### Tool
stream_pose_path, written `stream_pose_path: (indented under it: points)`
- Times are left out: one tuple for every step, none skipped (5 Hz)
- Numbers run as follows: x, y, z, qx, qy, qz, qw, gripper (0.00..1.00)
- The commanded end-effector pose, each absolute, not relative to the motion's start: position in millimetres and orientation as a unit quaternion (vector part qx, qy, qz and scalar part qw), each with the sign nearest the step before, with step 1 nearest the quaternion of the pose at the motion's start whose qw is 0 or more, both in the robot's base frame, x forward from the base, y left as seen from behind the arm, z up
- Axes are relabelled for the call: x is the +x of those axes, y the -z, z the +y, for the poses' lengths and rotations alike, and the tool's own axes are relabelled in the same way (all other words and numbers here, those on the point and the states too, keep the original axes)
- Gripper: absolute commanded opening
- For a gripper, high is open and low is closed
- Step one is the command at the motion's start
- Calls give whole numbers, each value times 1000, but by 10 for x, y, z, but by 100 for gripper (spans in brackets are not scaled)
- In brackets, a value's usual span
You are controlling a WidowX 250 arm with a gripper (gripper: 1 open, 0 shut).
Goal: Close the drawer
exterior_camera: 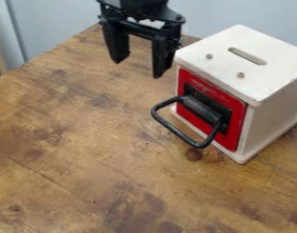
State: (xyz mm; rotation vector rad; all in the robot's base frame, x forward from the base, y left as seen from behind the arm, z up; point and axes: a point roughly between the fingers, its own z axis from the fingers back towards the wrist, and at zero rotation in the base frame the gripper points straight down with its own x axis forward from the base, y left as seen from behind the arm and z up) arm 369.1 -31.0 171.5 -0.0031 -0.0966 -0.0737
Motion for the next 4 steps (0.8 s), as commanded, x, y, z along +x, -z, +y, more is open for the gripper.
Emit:
stream_pose_path:
  points:
    - [3718,-1960,-231,-2,50,-84,995,100]
    - [3703,-1939,-97,-4,51,-82,995,100]
    - [3685,-1918,40,-3,47,-79,996,100]
    - [3666,-1909,126,-2,53,-77,996,100]
